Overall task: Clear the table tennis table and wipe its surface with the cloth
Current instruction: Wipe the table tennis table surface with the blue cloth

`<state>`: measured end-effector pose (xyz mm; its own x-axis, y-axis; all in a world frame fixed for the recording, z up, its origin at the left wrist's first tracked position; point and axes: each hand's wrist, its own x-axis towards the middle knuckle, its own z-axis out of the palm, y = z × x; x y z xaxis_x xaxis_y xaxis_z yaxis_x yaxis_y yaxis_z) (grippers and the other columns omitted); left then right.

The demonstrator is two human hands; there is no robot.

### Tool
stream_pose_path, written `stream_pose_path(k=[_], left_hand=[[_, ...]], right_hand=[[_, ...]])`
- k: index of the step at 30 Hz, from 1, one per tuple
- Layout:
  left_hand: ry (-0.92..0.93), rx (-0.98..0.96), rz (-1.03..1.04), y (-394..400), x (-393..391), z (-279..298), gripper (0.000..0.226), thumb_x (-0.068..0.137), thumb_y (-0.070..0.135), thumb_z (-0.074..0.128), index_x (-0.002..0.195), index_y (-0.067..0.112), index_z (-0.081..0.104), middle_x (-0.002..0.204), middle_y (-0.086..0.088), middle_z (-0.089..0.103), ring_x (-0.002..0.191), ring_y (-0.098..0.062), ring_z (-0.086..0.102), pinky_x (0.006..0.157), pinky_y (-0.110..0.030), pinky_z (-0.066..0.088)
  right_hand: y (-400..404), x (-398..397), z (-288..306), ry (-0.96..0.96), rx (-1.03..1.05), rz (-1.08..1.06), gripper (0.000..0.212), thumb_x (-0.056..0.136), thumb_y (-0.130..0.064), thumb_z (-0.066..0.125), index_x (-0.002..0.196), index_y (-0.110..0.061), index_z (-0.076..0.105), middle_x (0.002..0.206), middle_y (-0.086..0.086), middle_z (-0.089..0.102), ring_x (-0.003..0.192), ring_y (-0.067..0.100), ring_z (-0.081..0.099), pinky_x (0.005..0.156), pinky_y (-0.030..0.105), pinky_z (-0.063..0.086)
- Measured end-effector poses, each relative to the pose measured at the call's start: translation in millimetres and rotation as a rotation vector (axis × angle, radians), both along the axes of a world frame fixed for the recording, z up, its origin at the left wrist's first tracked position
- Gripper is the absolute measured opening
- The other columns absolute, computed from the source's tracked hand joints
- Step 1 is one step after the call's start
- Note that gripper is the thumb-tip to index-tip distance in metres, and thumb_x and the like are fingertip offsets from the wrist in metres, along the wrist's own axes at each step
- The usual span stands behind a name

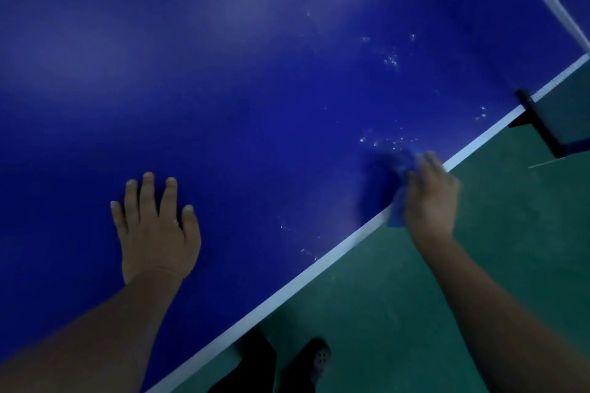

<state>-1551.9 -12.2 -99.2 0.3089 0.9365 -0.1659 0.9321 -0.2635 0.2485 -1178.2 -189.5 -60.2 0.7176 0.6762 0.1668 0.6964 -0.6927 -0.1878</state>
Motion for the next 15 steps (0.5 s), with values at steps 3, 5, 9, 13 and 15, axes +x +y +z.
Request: stream_pose_path(k=[3,5,9,13,15], left_hand=[[0.002,0.0,-0.002,0,-1,1,0.057,0.103,0.039,0.031,0.155,0.015,0.027,0.165,-0.011,0.012,0.153,-0.027,-0.001,0.123,-0.051,-0.004],[0.0,-0.005,0.0,1,-2,0,0.057,0.103,0.04,0.03,0.156,0.017,0.026,0.166,-0.009,0.01,0.153,-0.025,-0.003,0.123,-0.049,-0.006],[-0.012,-0.003,0.0,1,-2,0,0.057,0.104,0.041,0.028,0.156,0.018,0.026,0.166,-0.008,0.009,0.153,-0.024,-0.005,0.123,-0.048,-0.007],[-0.021,0.004,-0.001,1,-3,0,0.057,0.103,0.041,0.028,0.156,0.017,0.027,0.165,-0.009,0.011,0.153,-0.025,-0.003,0.123,-0.049,-0.006],[-0.033,0.011,-0.001,0,-3,0,0.057,0.103,0.04,0.029,0.155,0.017,0.028,0.165,-0.01,0.012,0.153,-0.026,-0.002,0.123,-0.05,-0.005]], right_hand=[[53,-51,-19,0.019,-0.045,0.567,0.036,0.095,-0.019,0.05,0.128,-0.014,0.063,0.138,0.008,0.058,0.107,0.032,0.05,0.093,0.043,0.042],[81,-78,-38,0.055,-0.132,0.722,0.039,0.096,-0.023,0.051,0.132,-0.018,0.062,0.144,0.003,0.054,0.117,0.039,0.051,0.094,0.049,0.047],[103,-105,-50,0.018,-0.147,0.896,0.039,0.098,-0.024,0.043,0.132,-0.021,0.063,0.145,-0.002,0.054,0.123,0.037,0.054,0.094,0.052,0.046],[12,-100,-53,-0.027,-0.179,1.306,0.051,0.088,-0.009,0.058,0.135,-0.027,0.053,0.148,-0.006,0.047,0.125,0.033,0.052,0.092,0.048,0.051],[-40,-62,-43,-0.086,-0.269,1.368,0.05,0.091,-0.005,0.046,0.134,-0.03,0.05,0.146,-0.01,0.043,0.121,0.031,0.047,0.088,0.042,0.053]])
